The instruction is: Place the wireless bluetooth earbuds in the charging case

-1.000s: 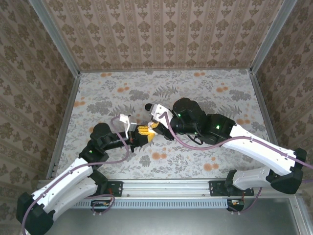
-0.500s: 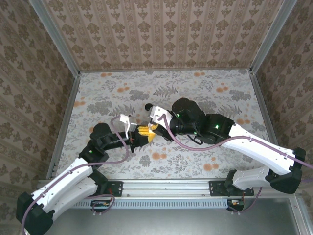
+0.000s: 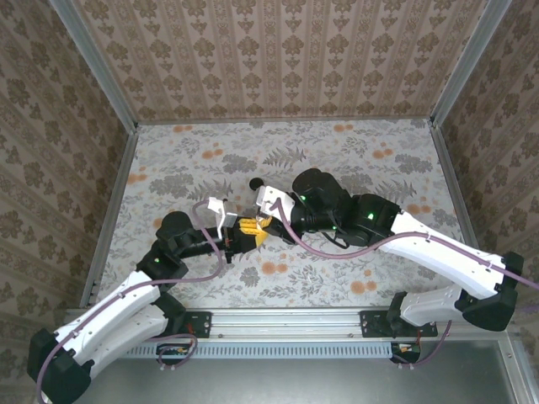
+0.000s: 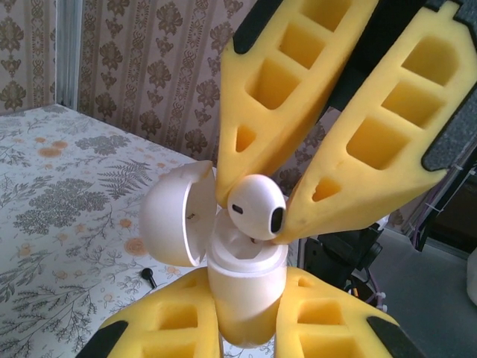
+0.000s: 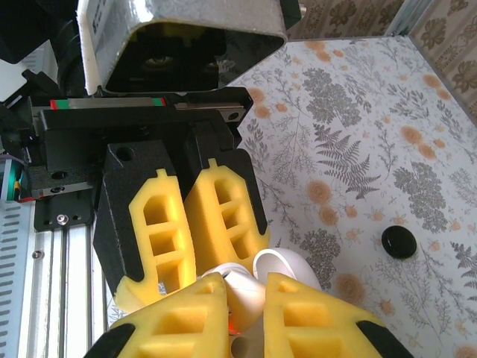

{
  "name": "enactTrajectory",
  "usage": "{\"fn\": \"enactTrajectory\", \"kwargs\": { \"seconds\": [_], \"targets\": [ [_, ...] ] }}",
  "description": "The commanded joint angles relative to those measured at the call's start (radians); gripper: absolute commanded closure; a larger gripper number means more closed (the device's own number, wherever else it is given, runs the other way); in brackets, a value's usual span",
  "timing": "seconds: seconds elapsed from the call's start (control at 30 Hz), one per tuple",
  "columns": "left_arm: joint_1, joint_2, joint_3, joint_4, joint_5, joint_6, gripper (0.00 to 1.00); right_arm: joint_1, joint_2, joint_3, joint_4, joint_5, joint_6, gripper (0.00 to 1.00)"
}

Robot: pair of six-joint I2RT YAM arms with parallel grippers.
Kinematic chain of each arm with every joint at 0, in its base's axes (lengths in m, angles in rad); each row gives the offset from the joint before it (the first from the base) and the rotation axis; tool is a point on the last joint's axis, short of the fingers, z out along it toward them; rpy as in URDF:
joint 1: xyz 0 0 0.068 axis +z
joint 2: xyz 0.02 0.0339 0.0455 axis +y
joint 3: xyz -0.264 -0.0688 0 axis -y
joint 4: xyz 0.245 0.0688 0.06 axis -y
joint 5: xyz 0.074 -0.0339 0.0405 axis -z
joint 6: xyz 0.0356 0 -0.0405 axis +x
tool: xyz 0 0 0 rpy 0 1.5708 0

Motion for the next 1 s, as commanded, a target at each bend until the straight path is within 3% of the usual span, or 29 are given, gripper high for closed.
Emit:
{"fn": "enactTrajectory", "kwargs": {
  "seconds": [0.0, 0.23, 0.43, 0.7, 0.87, 0.97],
  "targets": [
    [-0.006, -0.001, 0.045, 0.026, -0.006, 0.017, 1.00, 0.020, 0.030, 0.025, -0.048, -0.070, -0.004, 0.82],
    [-0.005, 0.000, 0.042, 0.023, -0.018, 0.022, 1.00, 0.015, 0.000, 0.024, -0.019, -0.027, 0.047, 0.64],
    [-0.007, 0.008, 0.044, 0.022, -0.019, 0.027, 1.00, -0.026, -0.013, 0.050, -0.007, -0.098, 0.156, 0.50],
    [-0.009, 0.001, 0.041, 0.011, -0.023, 0.032, 1.00, -0.147, -0.075, 0.040, 0.114, -0.304, 0.374, 0.46],
    [-0.010, -0.012, 0.032, 0.013, -0.034, 0.034, 1.00, -0.174, -0.091, 0.038, 0.116, -0.315, 0.438, 0.46],
    [-0.011, -0.015, 0.030, 0.011, -0.039, 0.036, 1.00, -0.174, -0.089, 0.031, 0.107, -0.319, 0.459, 0.52]
  ]
}}
